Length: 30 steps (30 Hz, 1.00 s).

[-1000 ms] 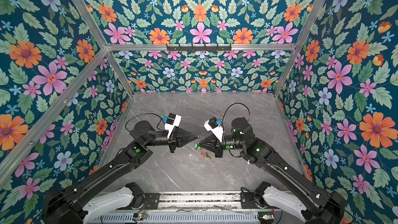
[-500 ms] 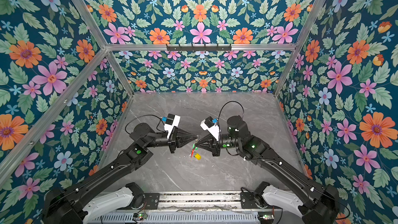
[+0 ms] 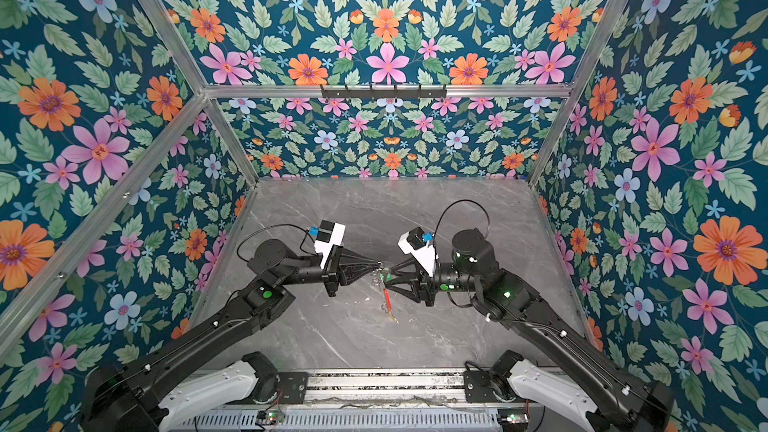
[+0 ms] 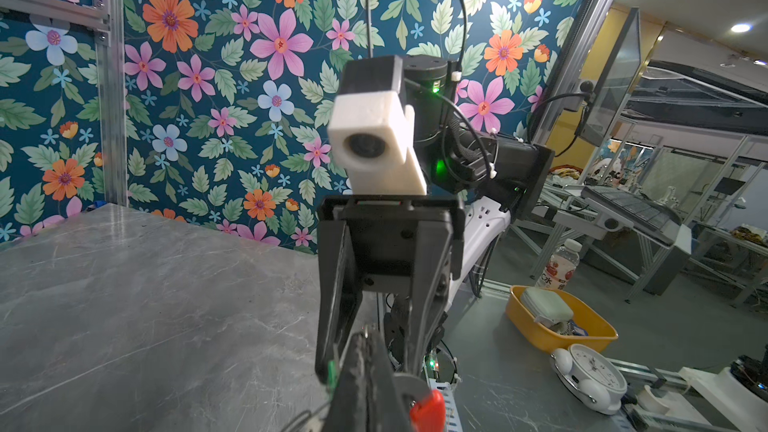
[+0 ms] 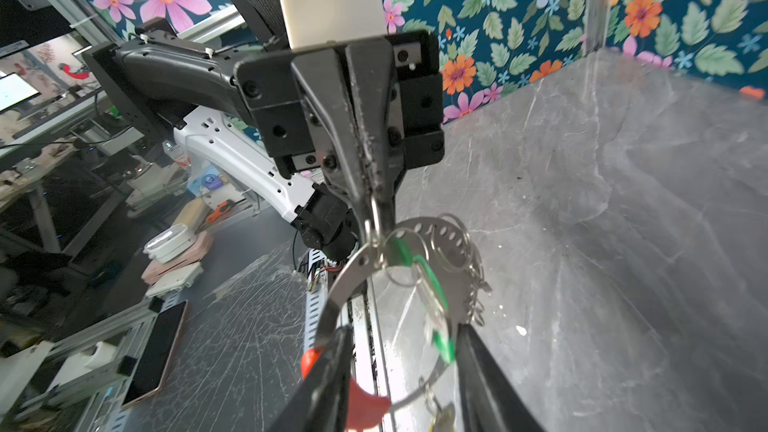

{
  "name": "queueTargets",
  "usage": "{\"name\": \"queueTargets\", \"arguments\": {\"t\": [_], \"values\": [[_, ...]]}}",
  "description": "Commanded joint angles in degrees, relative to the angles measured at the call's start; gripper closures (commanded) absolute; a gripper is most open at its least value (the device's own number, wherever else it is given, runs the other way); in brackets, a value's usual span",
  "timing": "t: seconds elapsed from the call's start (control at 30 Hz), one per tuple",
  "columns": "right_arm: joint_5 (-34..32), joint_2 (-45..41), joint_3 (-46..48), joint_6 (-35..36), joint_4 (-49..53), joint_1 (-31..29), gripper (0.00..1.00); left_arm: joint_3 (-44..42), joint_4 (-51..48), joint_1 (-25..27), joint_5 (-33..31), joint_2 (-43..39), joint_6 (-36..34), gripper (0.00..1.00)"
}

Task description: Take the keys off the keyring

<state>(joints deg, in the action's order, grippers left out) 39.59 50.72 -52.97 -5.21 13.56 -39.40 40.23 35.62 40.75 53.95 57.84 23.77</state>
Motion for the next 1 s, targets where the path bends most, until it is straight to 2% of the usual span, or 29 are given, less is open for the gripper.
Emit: {"name": "queueTargets", "arguments": {"t": [0.0, 0.2, 0.37, 0.6, 0.97], "values": [[-2.56, -2.57, 0.02, -0.01, -1.86, 1.57, 0.52, 0.12, 2.0, -0.04, 0.1, -0.08, -1.24, 1.0], [1.34, -0.44, -1.13, -4.66, -10.92, 2.27, 0.52, -0.4, 4.23, -0.05, -0.08, 0.25, -1.1, 1.0], [7.66, 4.47, -2.14, -8.72, -15.97, 2.34, 0.58, -0.96, 5.33, -0.02, -0.23, 0.31, -0.61, 1.0], [10.63, 6.79, -0.79, -11.17, -18.46, 2.3, 0.69, -1.57, 5.77, 0.02, -0.87, -0.19, -0.83, 1.0], [10.77, 6.77, 1.03, -11.9, -19.34, 2.12, 0.83, -1.84, 5.86, -0.04, -1.29, -0.13, -0.83, 1.0]]}}
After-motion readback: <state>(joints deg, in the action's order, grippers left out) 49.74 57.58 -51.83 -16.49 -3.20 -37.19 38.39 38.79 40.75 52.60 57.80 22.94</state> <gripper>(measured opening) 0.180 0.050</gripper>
